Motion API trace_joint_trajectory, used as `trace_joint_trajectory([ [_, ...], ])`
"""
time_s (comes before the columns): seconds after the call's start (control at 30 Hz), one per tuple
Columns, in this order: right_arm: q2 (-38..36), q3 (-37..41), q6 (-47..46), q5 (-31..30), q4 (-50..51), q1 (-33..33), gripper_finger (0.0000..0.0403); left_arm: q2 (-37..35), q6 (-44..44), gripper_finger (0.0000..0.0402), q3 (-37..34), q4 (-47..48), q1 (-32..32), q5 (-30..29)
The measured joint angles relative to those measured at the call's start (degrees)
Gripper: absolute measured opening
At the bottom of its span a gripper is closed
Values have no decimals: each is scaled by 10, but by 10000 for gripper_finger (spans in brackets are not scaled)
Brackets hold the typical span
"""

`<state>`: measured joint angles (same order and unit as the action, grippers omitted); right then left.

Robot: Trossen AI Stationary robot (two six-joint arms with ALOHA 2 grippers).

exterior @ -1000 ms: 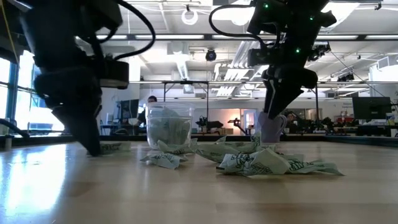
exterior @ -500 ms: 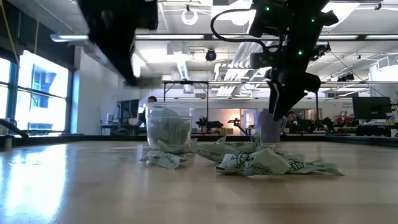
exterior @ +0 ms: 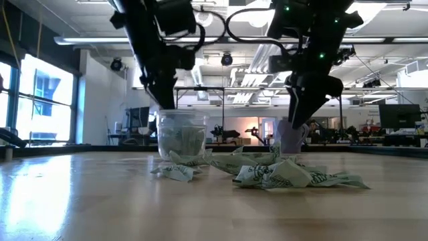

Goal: Pick and place Stevia / Truvia into bins
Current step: Put the white stevia packet into the transparent container

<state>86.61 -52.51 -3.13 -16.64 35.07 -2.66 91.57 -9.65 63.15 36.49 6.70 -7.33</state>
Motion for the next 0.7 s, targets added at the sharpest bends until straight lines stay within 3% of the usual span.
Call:
trace_joint_trajectory([
  [0.13, 0, 0, -10, 21, 6, 2, 252, 6, -23, 51, 0, -5, 0, 13],
  [0.3, 0, 0, 28, 77, -22, 2, 252, 0, -62, 94, 29, 20, 1, 17],
  [0.57, 3, 0, 178, 219, -74, 1, 252, -4, -78, 192, 123, 120, -2, 38],
  [0.7, 29, 0, 266, 244, -94, 5, 252, -27, -78, 212, 148, 169, -30, 28],
])
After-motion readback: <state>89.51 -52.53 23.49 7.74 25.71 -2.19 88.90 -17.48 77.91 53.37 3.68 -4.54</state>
